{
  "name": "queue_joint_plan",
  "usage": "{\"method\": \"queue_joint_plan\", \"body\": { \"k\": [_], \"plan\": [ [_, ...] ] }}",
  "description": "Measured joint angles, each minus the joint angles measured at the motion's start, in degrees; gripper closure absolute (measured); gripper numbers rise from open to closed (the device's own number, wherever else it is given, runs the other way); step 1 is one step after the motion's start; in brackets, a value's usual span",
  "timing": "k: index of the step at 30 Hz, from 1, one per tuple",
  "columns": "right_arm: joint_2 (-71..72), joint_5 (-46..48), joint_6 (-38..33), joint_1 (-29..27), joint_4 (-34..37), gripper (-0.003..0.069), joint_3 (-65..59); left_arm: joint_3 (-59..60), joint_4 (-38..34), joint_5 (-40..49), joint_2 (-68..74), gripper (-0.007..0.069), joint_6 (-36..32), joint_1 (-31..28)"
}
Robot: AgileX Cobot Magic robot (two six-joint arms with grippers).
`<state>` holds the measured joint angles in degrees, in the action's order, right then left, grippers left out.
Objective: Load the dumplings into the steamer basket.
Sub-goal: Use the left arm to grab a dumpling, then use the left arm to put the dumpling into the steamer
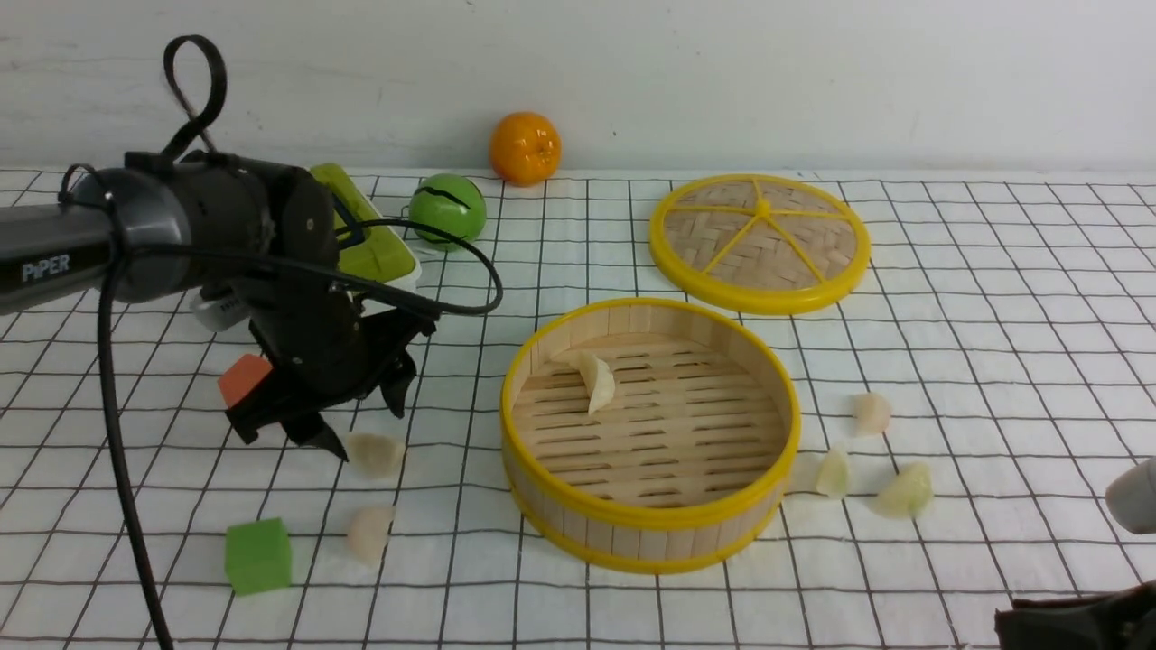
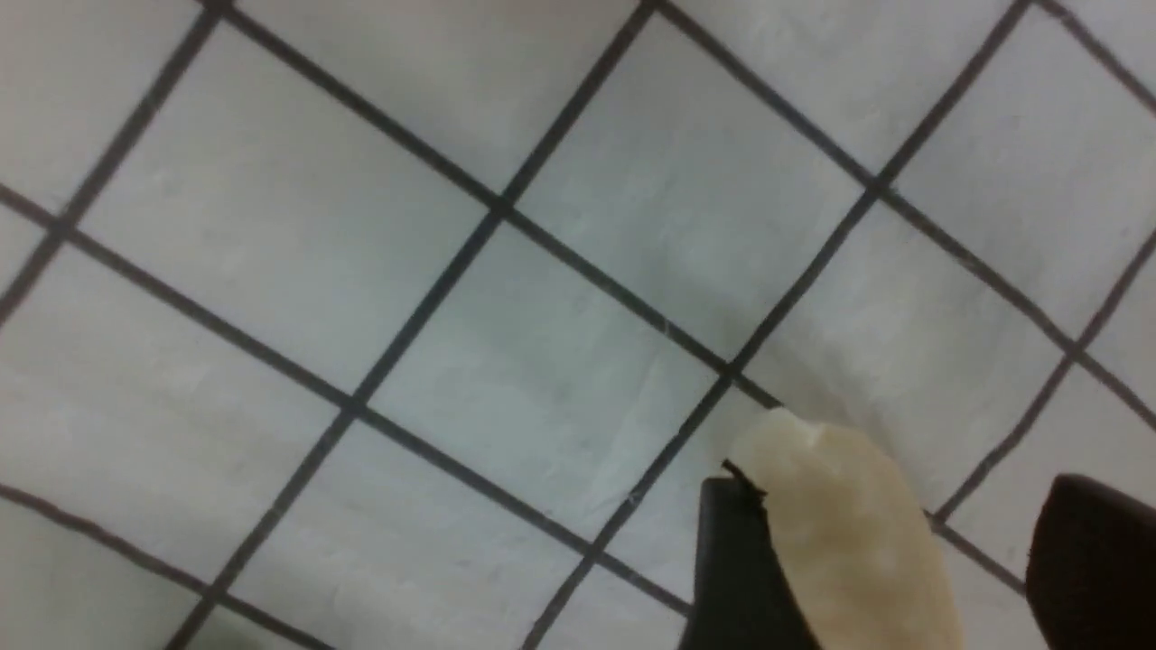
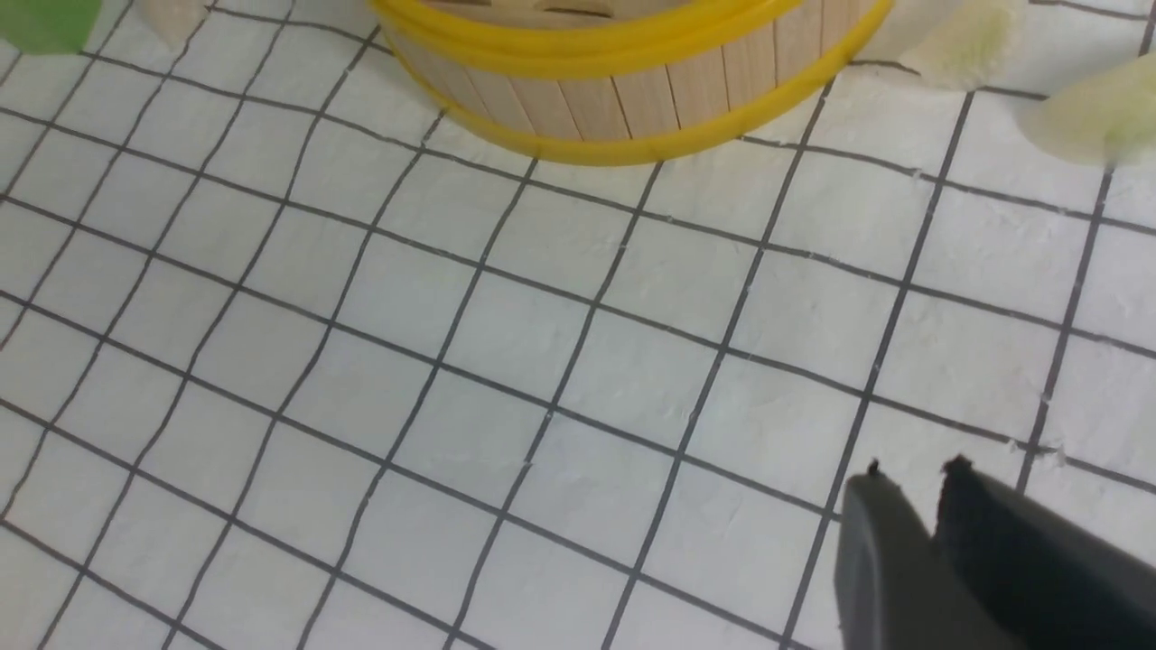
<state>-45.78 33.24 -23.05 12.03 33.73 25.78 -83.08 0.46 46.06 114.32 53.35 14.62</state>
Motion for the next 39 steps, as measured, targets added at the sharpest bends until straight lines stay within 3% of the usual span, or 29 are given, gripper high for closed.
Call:
{"method": "queue_joint_plan", "body": {
  "k": [3,7,16,21,29,34,39],
  "plan": [
    [0.00,0.06,0.00,0.00,0.32,0.0559,0.00,-0.34,-0.46,1.22,1.37,0.0272,0.06,0.00],
    [0.00,0.37,0.00,0.00,0.96,0.0555,0.00,-0.85,-0.86,2.33,2.52,0.0413,-2.53,0.00],
    [0.00,0.54,0.00,0.00,1.09,0.0547,0.00,-0.90,-0.92,3.10,1.86,0.0417,-10.23,0.08],
    [0.00,0.72,0.00,0.00,1.09,0.0541,0.00,-1.68,-3.20,5.63,-2.83,0.0417,-19.36,0.16],
    [0.00,0.51,0.00,0.00,1.15,0.0534,0.00,-14.81,-20.96,14.76,-5.80,0.0418,-35.98,2.74],
    [0.00,0.31,0.00,0.00,1.48,0.0534,0.00,-22.97,-22.37,13.32,-3.10,0.0418,-37.00,9.76],
    [0.00,0.32,0.00,0.00,1.52,0.0532,0.00,-31.05,-18.70,10.03,4.78,0.0420,-32.79,15.79]
  ]
}}
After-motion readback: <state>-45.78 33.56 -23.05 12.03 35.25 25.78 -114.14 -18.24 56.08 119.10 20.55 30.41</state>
